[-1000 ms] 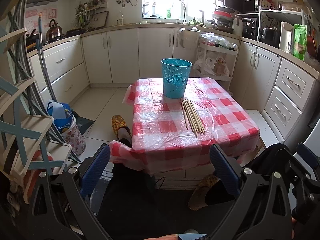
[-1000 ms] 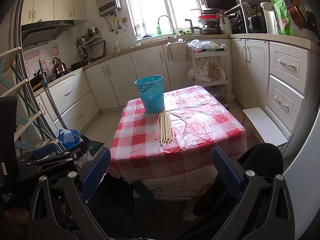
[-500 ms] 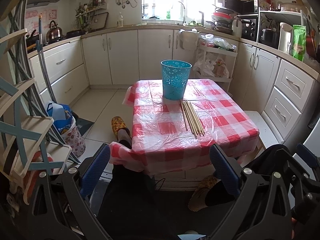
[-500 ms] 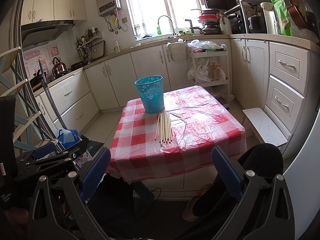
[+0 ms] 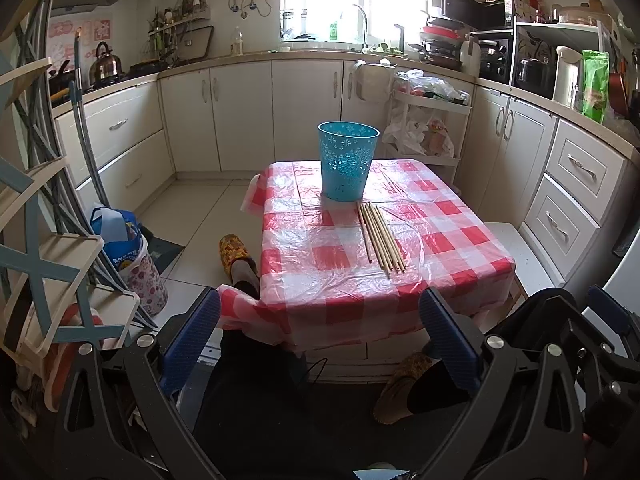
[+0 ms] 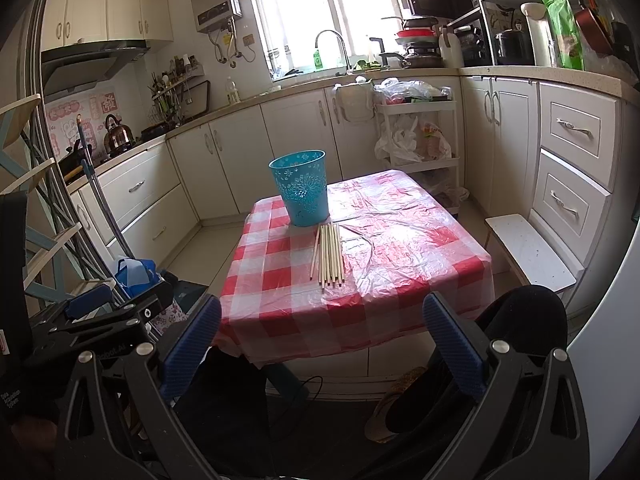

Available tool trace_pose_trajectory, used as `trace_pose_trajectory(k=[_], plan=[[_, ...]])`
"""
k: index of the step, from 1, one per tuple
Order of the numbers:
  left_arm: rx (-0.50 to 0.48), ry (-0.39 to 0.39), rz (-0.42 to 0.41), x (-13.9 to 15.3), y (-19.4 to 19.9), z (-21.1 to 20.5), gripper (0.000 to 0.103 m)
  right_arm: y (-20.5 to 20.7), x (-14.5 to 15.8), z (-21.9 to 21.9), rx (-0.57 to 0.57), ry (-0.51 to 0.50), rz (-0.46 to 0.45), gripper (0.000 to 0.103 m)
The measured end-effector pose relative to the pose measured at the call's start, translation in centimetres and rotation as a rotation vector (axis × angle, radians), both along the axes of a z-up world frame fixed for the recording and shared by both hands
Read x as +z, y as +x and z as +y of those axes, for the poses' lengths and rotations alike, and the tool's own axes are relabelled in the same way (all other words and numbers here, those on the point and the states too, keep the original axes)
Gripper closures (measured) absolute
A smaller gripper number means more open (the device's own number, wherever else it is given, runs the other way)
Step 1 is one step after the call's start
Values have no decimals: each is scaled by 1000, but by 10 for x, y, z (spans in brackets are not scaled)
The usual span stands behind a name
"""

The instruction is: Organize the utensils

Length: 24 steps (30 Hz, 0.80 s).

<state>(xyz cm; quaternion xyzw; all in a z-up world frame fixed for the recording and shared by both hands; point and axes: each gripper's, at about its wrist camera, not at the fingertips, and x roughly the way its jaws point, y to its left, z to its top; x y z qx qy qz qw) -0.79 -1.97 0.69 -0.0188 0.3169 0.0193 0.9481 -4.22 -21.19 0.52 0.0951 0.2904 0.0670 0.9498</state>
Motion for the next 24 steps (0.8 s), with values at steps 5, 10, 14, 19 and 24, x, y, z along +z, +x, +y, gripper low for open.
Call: trace_pose_trajectory(k=[5, 10, 14, 19, 24], plan=[[4, 4, 6, -1, 2, 1, 8, 2, -1, 1, 3, -3, 4, 6], [8, 8, 14, -4, 6, 1, 8, 5, -4, 3, 4, -2, 10, 6], [9, 10, 17, -7, 9, 3, 8, 10, -6, 3, 4, -4, 8, 6], [13, 4, 41, -14, 22, 7, 8, 25, -10, -1, -14, -4, 11, 6], [1, -10, 77, -29, 50, 10, 8, 62, -19, -7, -39, -21, 32, 6]])
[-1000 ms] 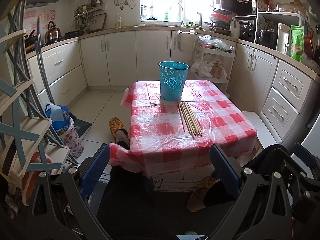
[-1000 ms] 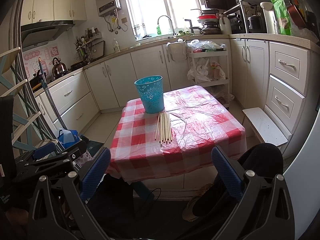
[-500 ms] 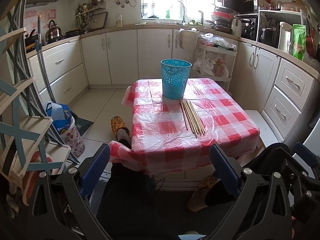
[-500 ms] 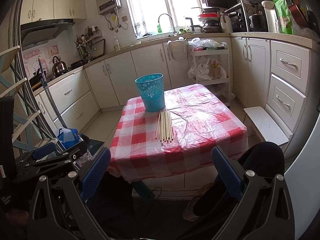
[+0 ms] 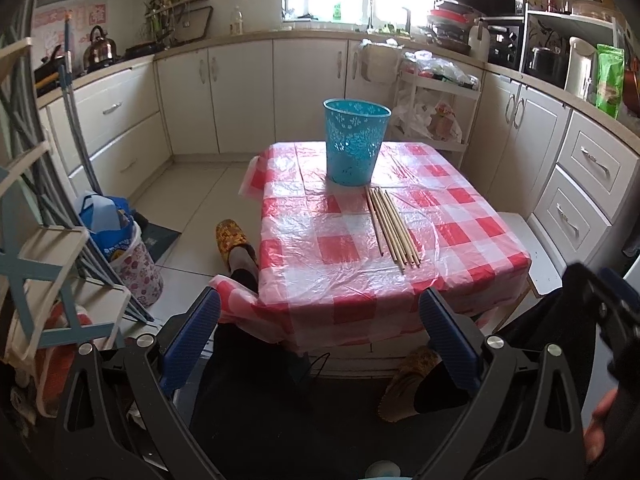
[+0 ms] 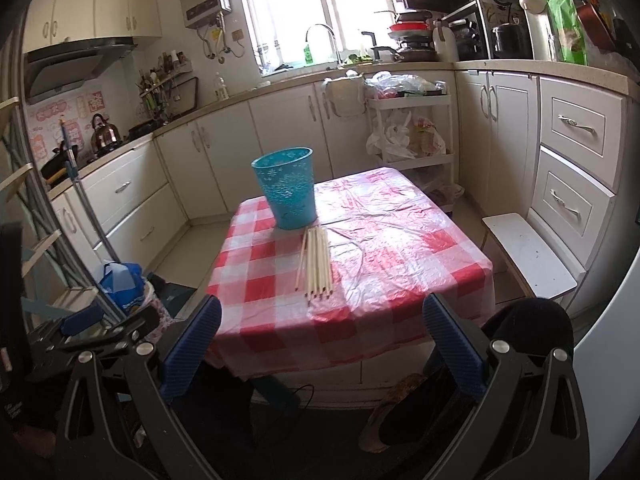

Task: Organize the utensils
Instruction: 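Close the right tool on one wooden stick while the left tool grasps another stick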

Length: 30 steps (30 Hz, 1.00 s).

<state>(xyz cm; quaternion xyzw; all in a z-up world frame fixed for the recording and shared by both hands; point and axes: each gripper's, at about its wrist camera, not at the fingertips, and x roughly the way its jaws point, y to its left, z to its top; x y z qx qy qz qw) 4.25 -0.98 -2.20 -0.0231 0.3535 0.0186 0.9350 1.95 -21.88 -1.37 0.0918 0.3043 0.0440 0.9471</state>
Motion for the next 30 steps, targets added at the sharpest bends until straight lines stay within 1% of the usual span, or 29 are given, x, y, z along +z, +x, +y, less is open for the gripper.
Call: trace_pose_trajectory(k=[2, 6, 8, 10, 11, 12, 13, 14, 16, 19, 23, 24, 27, 30], plan=[[1, 2, 11, -7, 11, 1, 8, 17, -6, -1, -3, -14, 16, 6], [3, -12, 44, -24, 38, 4, 8, 63, -26, 2, 42, -57, 43, 6], [9, -21, 60, -33, 50, 6, 8, 92, -39, 6, 70, -82, 59, 6], [15, -24, 78, -41, 63, 8, 8, 121, -52, 9, 95, -83, 82, 6], [19, -25, 84, -44, 69, 9, 8, 142, -61, 11, 113, -74, 105, 6], [24, -28, 90, -47, 75, 10, 8, 158, -69, 12, 124, -71, 124, 10], [28, -32, 95, -50, 81, 11, 8, 173, -76, 14, 133, -76, 144, 21], [33, -36, 103, -54, 89, 13, 8, 189, -84, 17, 142, -83, 168, 27], [41, -42, 118, -59, 99, 15, 8, 221, -101, 21, 160, -80, 217, 46], [50, -47, 133, -68, 116, 17, 8, 258, -124, 29, 170, -93, 277, 55], [50, -55, 148, -79, 137, 19, 8, 292, -145, 34, 176, -95, 333, 61], [51, -55, 154, -81, 144, 20, 8, 298, -151, 35, 178, -98, 346, 65], [48, -63, 164, -89, 162, 19, 8, 313, -162, 37, 182, -121, 373, 65], [45, -63, 166, -94, 182, 17, 8, 321, -164, 34, 186, -123, 363, 65]])
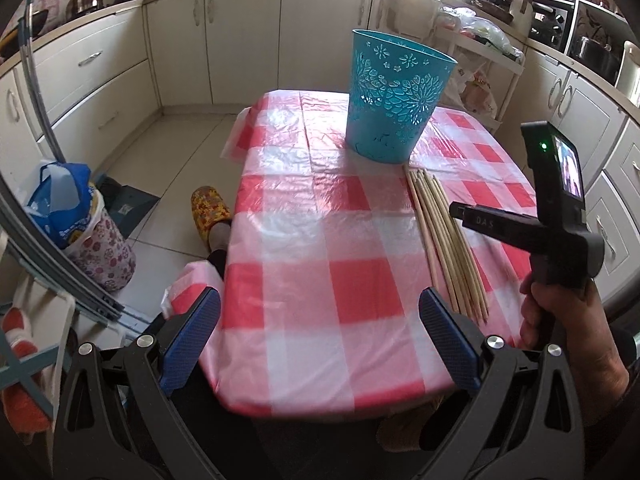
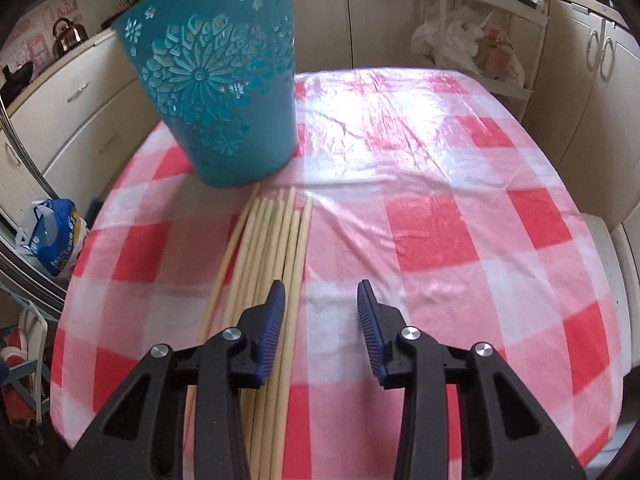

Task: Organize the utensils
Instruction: 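Close the right tool on one wooden stick while the left tool grasps another stick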

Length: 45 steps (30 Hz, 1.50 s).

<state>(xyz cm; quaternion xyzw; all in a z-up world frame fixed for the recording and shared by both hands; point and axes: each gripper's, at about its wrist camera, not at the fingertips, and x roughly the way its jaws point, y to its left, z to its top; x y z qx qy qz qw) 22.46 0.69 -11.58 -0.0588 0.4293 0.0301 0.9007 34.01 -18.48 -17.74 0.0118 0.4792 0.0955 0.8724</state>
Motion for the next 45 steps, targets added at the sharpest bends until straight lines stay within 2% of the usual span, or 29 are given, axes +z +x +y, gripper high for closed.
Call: trace_pose_trajectory(k=[11, 13, 16, 27, 29, 32, 34, 36, 37, 39, 41, 42, 45], plan=[[-18, 4, 52, -30, 91, -23, 8, 16, -3, 6, 119, -71, 2, 68], [-28, 14, 59, -35, 107, -29, 8, 17, -2, 1, 131, -70, 9, 82], [-41, 39, 64, -42, 126, -39, 8, 19, -2, -11, 137, -48, 21, 93], [-49, 89, 97, -64, 176, -61, 9, 20, -3, -23, 152, 38, 18, 93], [-61, 115, 105, -68, 183, -67, 19, 19, -3, -25, 156, 44, 16, 93], [-81, 122, 72, -68, 183, -72, 36, 18, -3, -25, 160, 48, 16, 93], [-88, 120, 54, -66, 180, -74, 66, 18, -3, -26, 162, 51, 18, 93], [-61, 102, 48, -64, 175, -70, 84, 18, -4, -27, 160, 60, 21, 93], [-45, 83, 46, -63, 173, -66, 89, 18, -4, -28, 158, 65, 23, 93], [-9, 23, 39, -62, 163, -56, 89, 19, -4, -30, 149, 81, 29, 93], [28, 0, 35, -61, 157, -51, 89, 19, -4, -31, 146, 85, 30, 93], [33, -10, 36, -61, 156, -49, 84, 19, -4, -31, 147, 82, 30, 93], [-3, 42, 43, -61, 166, -51, 55, 20, -3, -29, 150, 75, 28, 93]])
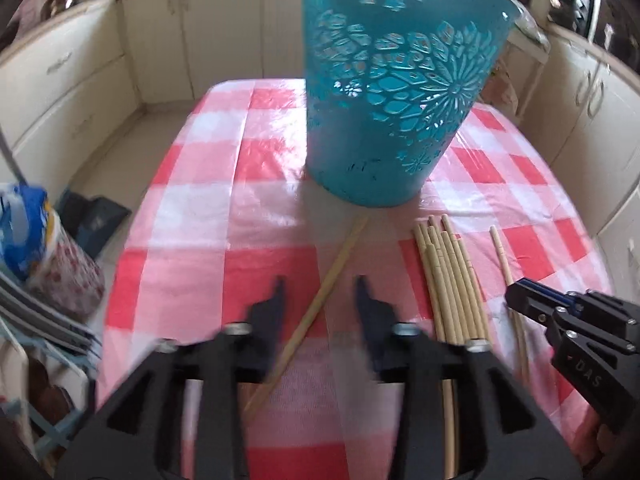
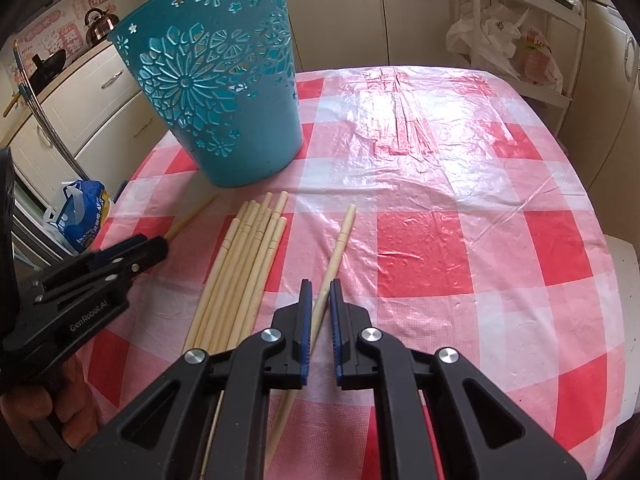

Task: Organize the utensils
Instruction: 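Close the right tool on one wooden stick while the left tool grasps another stick, then lift the stick over the teal bin and open the left tool while the right tool carries its stick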

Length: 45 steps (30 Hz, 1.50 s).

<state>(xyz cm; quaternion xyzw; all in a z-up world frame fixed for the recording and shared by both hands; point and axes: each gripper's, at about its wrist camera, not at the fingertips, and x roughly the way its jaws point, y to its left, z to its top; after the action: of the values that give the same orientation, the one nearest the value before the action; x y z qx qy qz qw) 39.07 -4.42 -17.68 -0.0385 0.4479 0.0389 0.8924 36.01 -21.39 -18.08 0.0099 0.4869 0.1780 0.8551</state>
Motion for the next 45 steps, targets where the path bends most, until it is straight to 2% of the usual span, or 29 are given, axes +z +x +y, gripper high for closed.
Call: trace_pose_trajectory(k=[1, 4, 6, 8, 9, 10, 11, 15, 16, 19, 22, 24, 25, 29, 32, 35, 39, 42, 45], plan=[[-13, 26, 1, 0, 6, -3, 51, 0, 0, 1, 3, -4, -1, 93], [-44, 112, 17, -3, 23, -10, 50, 0, 0, 3, 11, -21, -8, 93], [-72, 123, 28, -5, 31, -7, 50, -1, 0, 4, 15, -26, -10, 93], [-111, 109, 37, -6, 36, -6, 62, -1, 0, 6, 18, -23, -8, 93], [-148, 71, 45, -5, 37, -5, 83, -1, 0, 6, 19, -19, -6, 94], [-158, 73, 52, -5, 38, -6, 96, -1, 0, 5, 19, -17, -4, 94], [-165, 72, 60, -4, 40, -7, 97, -1, 0, 4, 19, -14, -2, 94], [-120, -61, 96, -1, 39, 3, 98, 2, 1, -2, 13, 6, 18, 94], [-108, -70, 93, 0, 38, 4, 98, 3, 1, -3, 17, 3, 18, 94], [-106, -38, 94, 0, 35, 0, 96, 2, 1, 1, 30, -29, 4, 94], [-138, 38, 105, -4, 39, -7, 85, -1, 1, 6, 43, -60, -14, 94], [-168, 79, 94, -6, 41, -12, 88, -2, 1, 7, 44, -63, -19, 94], [-184, 69, 96, -6, 41, -13, 97, -2, 0, 6, 40, -55, -16, 94], [-200, -48, 115, 0, 39, 1, 99, 3, -1, -11, -5, 66, 35, 97], [-191, -137, 69, 20, 18, 19, 99, 4, -2, -26, -35, 169, 71, 97], [-192, -225, -30, 56, -9, 33, 98, 5, -4, -37, -68, 250, 100, 97], [-196, -250, -258, 131, -37, 40, 99, 6, -5, -48, -113, 314, 112, 97], [-177, -246, -418, 177, -35, 41, 98, 4, -1, -54, -135, 338, 97, 97], [-131, -247, -543, 211, -20, 41, 99, 4, 1, -55, -140, 345, 86, 97]])
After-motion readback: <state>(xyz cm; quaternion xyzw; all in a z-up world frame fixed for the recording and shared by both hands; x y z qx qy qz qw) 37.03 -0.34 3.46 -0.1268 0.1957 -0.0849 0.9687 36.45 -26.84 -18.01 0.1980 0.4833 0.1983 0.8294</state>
